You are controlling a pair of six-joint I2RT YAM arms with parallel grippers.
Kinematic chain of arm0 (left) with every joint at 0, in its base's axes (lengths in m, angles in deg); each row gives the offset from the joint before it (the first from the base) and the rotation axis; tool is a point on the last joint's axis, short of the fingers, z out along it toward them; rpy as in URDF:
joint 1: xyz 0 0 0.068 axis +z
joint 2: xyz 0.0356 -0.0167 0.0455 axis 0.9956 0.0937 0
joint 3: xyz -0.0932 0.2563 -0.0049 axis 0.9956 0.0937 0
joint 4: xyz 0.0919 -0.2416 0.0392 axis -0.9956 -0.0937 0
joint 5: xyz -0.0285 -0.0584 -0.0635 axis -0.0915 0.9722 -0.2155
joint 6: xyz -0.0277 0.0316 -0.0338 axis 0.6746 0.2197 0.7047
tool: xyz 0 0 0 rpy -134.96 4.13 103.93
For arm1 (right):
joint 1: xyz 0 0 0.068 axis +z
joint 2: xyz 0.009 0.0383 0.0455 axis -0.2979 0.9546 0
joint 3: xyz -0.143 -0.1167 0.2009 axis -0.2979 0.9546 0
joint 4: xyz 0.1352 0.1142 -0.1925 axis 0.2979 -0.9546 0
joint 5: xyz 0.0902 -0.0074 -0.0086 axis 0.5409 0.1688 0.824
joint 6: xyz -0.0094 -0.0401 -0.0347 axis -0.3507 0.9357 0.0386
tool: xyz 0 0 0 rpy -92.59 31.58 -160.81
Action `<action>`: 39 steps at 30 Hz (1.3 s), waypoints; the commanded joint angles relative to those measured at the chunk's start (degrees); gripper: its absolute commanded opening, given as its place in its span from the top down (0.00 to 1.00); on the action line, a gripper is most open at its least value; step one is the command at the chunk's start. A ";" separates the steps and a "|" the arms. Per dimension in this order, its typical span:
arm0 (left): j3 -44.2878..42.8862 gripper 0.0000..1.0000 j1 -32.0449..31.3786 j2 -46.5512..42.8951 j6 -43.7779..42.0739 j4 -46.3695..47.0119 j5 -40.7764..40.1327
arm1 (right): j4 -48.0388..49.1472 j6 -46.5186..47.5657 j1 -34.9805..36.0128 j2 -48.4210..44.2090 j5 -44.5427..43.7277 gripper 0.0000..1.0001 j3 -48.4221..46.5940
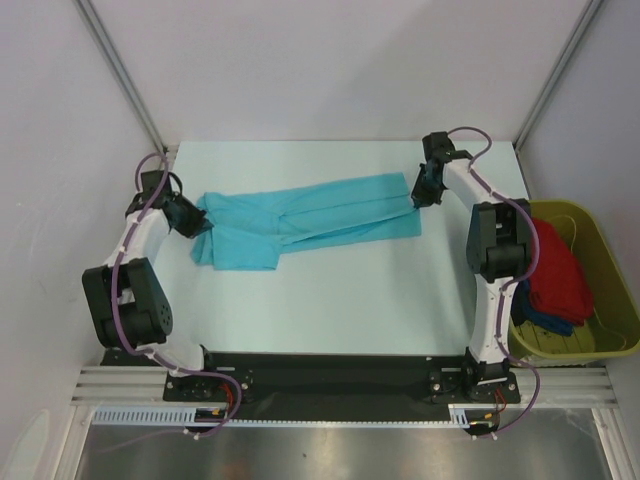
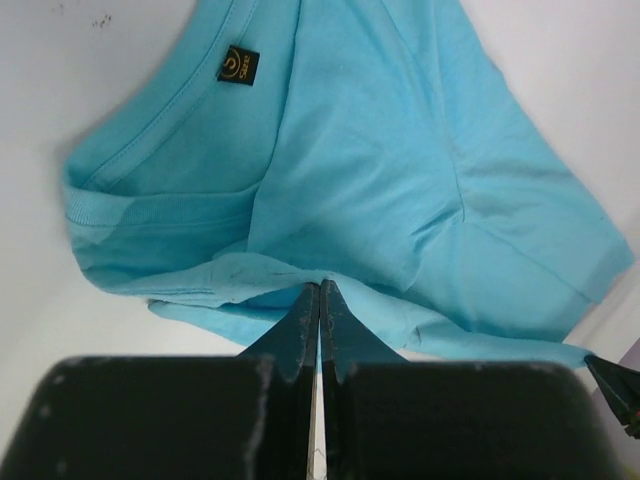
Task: Fold and stack the t-shirts
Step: Fold the tshirt
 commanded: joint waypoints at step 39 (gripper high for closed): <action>-18.01 0.31 2.32 13.59 -3.67 0.06 -0.97 | -12.88 2.93 -2.87 18.24 4.40 0.49 -34.27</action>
